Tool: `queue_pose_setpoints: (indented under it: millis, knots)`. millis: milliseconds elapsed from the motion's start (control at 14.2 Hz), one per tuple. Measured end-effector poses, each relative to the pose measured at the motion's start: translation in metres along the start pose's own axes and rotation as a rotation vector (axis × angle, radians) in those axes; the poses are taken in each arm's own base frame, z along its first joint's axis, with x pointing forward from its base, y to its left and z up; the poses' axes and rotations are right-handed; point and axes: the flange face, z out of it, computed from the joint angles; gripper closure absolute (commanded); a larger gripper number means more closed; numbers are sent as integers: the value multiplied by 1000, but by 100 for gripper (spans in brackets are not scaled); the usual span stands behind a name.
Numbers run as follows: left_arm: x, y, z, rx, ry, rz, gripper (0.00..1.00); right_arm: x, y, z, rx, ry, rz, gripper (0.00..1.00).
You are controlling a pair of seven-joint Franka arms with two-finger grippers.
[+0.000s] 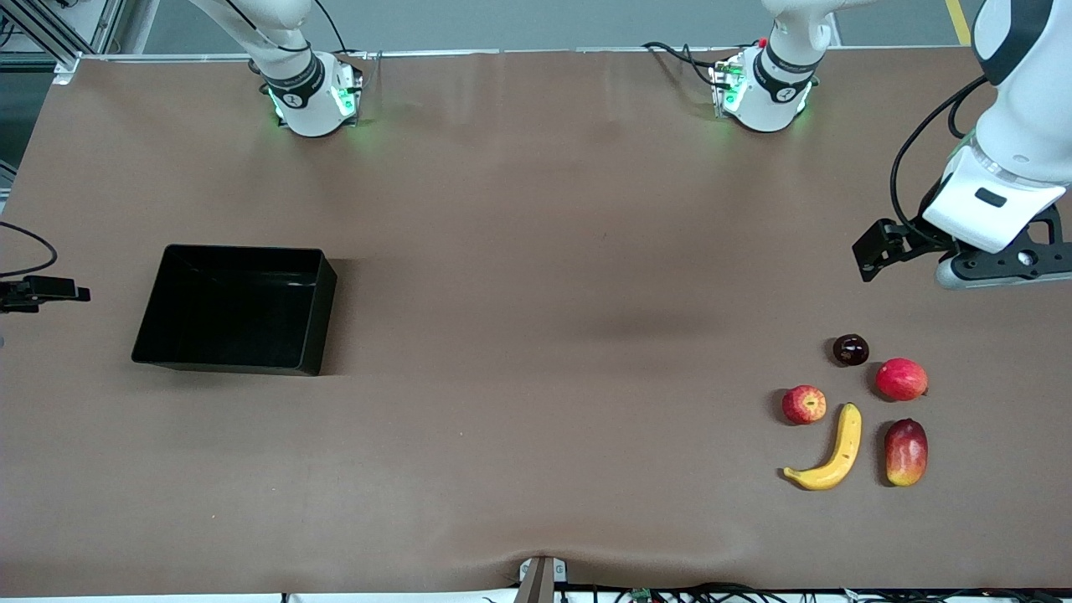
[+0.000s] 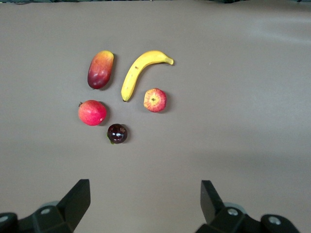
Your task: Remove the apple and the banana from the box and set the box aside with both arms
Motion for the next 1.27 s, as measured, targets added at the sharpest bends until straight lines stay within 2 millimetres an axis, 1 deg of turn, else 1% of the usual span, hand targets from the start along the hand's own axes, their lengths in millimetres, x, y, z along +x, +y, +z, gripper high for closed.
queue_pose_setpoints:
  millis: [141,212,353,424,565,776,847,918,1059,1129,1271]
  knots:
    - [-3,-1,-6,3,6,2,0,6,-17,-14,-4,-4,-26,0]
    - [-5,-1,-10,6,8,9,0,9,-29,-22,-7,-8,-44,0]
    - [-11,-5,-19,14,3,38,0,9,-65,-47,-17,-17,-61,0]
    - [-16,-9,-22,15,-14,42,0,3,-83,-63,-22,-16,-37,0]
    - [-23,-20,-27,15,-38,35,0,-15,-116,-93,-19,-14,30,0]
    - [-32,-27,-35,21,-55,27,0,-37,-150,-125,-7,10,105,0]
    - [-36,-29,-38,23,-58,26,0,-43,-167,-136,-8,21,132,0]
    - [-39,-30,-40,23,-57,24,0,-48,-189,-145,-14,27,184,0]
    - [-42,-31,-43,0,-60,23,0,-57,-232,-159,-30,42,294,0]
    - [-42,-31,-42,-23,-66,25,0,-61,-246,-163,-34,48,313,0]
    - [-43,-30,-40,-42,-74,46,0,-68,-258,-169,-39,60,312,0]
